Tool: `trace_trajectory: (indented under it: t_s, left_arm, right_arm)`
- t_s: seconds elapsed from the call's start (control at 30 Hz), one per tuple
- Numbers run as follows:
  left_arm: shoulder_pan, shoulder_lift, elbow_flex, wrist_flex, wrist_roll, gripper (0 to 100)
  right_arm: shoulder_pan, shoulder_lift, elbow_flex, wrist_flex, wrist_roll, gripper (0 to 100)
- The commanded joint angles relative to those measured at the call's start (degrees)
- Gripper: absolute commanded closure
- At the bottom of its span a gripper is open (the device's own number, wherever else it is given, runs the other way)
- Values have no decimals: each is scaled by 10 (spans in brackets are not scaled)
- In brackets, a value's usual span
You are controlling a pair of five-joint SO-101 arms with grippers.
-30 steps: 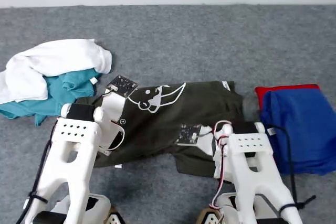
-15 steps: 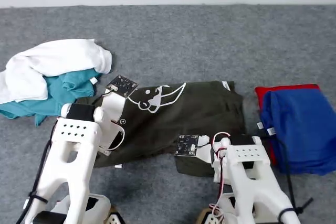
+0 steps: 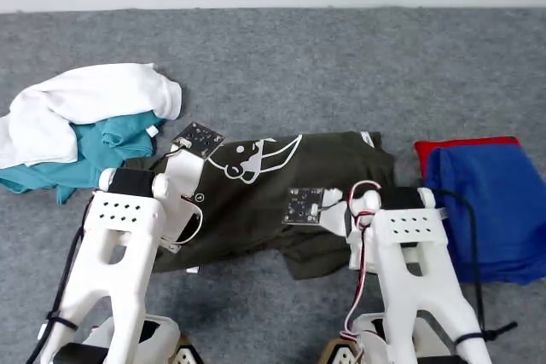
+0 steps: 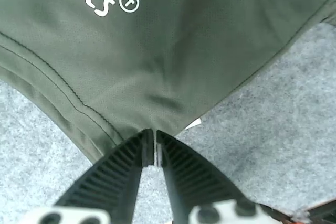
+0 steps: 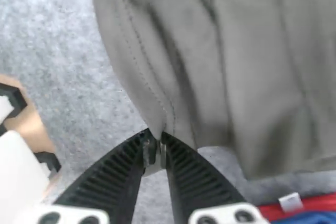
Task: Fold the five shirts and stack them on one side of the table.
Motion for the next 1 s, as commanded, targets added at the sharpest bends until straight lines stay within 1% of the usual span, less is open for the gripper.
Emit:
trace_trajectory:
  t_s: [0.0, 0.2, 0.33, 0.43, 0.67, 0.97]
  left_arm:
    - [-6, -16, -7, -6, -2, 986]
    - [-5, -16, -6, -6, -2, 986]
    - [-5, -16, -4, -6, -2, 986]
    - [-5, -16, -4, -6, -2, 986]
    - [-5, -16, -4, -6, -2, 986]
    - [-4, -16, -3, -6, -2, 986]
  right_arm:
    - [-1, -5, -30, -22, 4, 988]
    - [0, -5, -33, -69, 3, 988]
    - [0, -4, -63, -73, 1, 987]
    - [0, 7, -103, -74, -19, 987]
    - [-4, 136, -159, -138, -61, 987]
    - [-4, 298, -293, -138, -76, 984]
